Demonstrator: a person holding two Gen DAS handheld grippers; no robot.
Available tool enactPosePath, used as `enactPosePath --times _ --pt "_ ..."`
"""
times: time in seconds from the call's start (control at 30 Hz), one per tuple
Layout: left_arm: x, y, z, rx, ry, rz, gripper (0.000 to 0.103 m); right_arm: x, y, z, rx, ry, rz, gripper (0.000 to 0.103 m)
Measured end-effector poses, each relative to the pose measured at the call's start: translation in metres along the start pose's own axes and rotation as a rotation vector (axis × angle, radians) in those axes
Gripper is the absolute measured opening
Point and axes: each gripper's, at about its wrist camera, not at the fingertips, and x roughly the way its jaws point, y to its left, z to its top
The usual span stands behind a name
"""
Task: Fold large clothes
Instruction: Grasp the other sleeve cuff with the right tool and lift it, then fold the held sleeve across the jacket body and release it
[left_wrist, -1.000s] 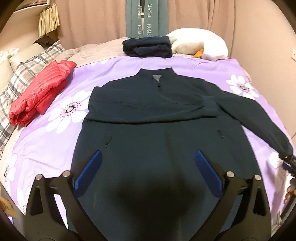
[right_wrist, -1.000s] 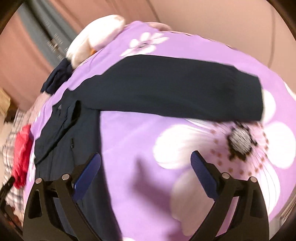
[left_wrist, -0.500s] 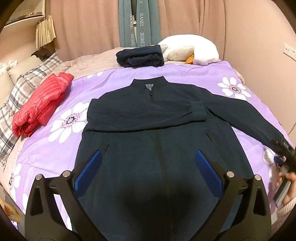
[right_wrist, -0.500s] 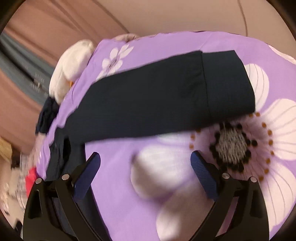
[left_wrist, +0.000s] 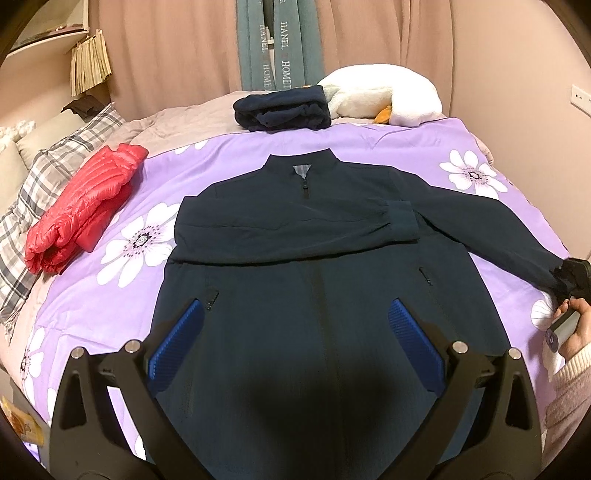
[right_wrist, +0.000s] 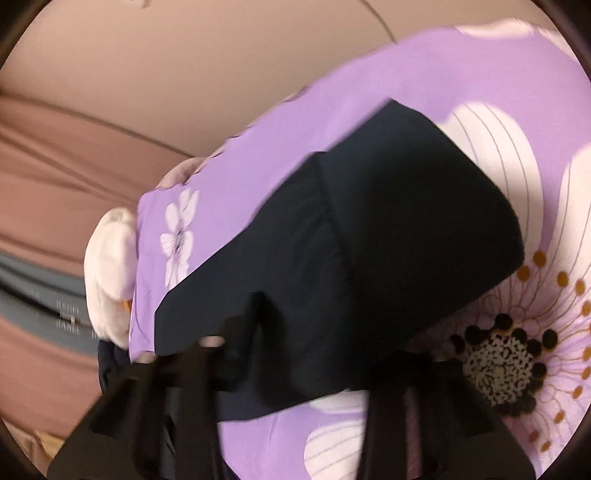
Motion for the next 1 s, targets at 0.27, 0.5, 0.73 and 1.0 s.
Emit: enactPosePath --times 0.27,0.5,0.73,1.0 --pt "0.015 0.015 0.001 -0.041 0.033 -0.016 0.101 -0.04 0.067 -0.001 -0.308 -0.143 0.066 0.004" --pt "0.044 0.055 -0.007 -0.189 0.129 -0.083 0.101 -0.095 0.213 -0.063 -0.852 -0.28 0.161 0.004" --pt "0.064 0.125 -0.028 -0.388 0.17 -0.012 0.101 -0.103 0.341 -0.225 -1.393 -0.243 0.283 0.004" --pt "0.081 0.189 -0.051 -0.508 0.205 0.088 0.101 -0.042 0.337 -0.461 -1.918 -0.008 0.287 0.07"
